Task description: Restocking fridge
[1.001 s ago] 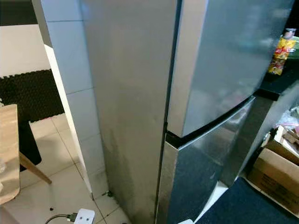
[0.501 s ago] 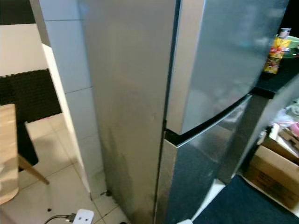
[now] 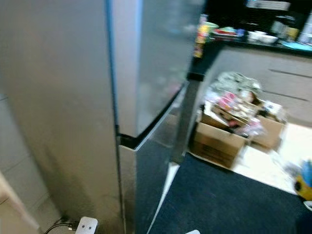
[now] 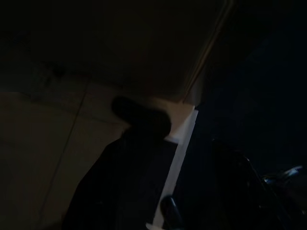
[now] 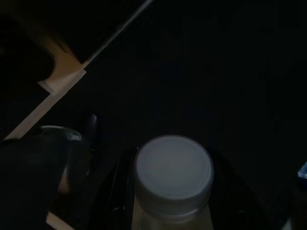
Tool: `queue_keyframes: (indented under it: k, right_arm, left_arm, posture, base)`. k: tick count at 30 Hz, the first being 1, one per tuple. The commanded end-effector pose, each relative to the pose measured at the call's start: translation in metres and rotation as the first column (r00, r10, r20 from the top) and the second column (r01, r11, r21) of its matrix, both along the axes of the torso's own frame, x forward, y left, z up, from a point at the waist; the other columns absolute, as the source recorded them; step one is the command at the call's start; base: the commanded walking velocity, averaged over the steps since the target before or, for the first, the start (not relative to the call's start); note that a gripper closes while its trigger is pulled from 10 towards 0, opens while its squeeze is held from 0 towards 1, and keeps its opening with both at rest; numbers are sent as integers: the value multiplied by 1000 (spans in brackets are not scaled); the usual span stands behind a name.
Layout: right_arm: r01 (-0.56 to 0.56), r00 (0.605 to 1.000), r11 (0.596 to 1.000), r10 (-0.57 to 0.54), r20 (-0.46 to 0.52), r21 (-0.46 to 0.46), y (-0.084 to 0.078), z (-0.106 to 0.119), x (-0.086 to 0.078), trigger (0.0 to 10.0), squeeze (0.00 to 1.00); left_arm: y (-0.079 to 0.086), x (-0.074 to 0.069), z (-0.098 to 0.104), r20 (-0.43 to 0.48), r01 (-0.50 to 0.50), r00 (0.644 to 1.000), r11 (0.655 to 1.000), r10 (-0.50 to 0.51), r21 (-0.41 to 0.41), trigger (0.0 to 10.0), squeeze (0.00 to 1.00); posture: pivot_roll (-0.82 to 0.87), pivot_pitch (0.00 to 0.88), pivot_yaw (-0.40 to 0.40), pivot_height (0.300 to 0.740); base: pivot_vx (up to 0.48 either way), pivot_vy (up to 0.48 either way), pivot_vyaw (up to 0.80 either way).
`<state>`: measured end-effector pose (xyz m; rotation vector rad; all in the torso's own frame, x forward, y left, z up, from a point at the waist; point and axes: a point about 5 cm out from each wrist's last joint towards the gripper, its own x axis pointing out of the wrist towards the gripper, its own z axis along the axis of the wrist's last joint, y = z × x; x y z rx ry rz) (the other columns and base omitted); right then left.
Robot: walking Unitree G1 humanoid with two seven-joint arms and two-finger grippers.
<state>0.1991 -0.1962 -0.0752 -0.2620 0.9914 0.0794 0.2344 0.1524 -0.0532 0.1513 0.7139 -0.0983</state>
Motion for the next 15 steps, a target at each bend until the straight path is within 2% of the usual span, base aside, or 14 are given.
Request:
queue_keyframes:
  k: [1,9,11,15]
  right_arm:
    - [20,1000,1000,-20,11,7,-2,1,0,10000,0]
    - [14,1000,1000,-14,9,12,-2,-1,-3,10000,0]
    - [59,998,998,-59,12,19,-4,-1,-4,10000,0]
    - [70,997,997,-70,14,21,-5,-1,-4,10000,0]
  left_arm:
    - [3,-4,-2,-7,-5,1000,1000,5,5,10000,0]
    - [4,-4,-2,5,-5,1000,1000,5,3,10000,0]
    - [5,-4,-1,8,6,1000,1000,-6,8,10000,0]
    - [5,-2,0,10,30,999,999,-30,17,10000,0]
  posture:
    - [-65,87,-14,740]
    - [-46,89,-8,740]
    - [-47,86,5,740]
    - [-43,79,17,740]
  base:
    - [0,0,-600]
    - [0,0,0]
    - [0,0,0]
    - [0,0,0]
